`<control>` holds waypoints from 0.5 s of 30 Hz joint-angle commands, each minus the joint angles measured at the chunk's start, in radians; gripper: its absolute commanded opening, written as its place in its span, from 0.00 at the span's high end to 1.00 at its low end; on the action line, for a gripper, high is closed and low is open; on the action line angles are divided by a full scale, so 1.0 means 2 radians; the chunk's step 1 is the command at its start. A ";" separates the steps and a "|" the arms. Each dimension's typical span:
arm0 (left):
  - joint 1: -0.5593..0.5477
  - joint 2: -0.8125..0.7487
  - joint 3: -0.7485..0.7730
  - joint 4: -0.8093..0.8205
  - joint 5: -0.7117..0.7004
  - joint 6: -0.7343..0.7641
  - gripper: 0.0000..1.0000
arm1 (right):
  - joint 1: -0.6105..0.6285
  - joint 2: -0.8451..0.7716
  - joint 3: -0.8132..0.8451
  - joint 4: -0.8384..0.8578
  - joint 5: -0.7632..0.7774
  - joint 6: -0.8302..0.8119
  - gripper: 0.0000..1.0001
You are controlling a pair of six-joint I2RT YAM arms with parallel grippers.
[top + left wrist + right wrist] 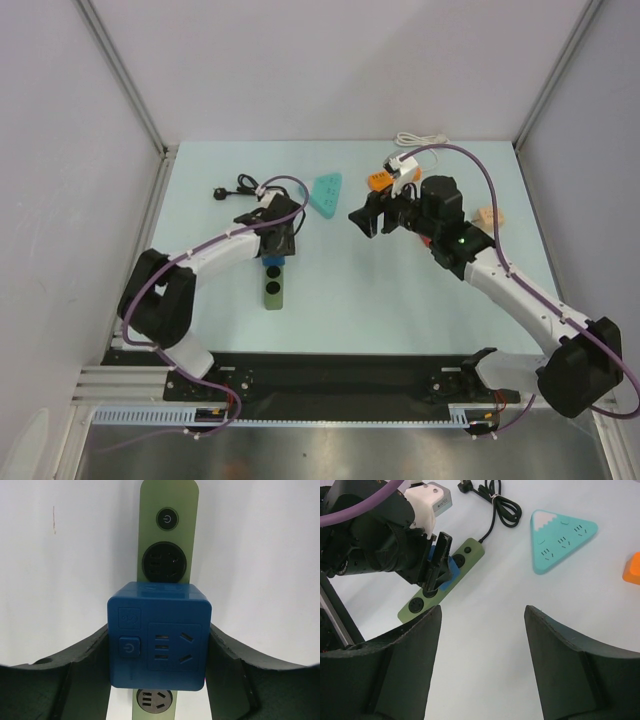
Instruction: Insert the plug
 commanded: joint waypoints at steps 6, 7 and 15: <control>0.007 0.012 0.091 -0.089 -0.015 -0.016 0.20 | -0.005 -0.026 -0.001 0.018 -0.009 0.010 0.27; 0.006 0.009 0.097 -0.096 -0.014 -0.017 0.13 | -0.005 -0.028 0.002 0.016 -0.010 0.010 0.26; 0.006 -0.020 0.142 -0.150 -0.007 -0.017 0.00 | -0.008 -0.042 0.012 -0.021 0.013 0.010 0.25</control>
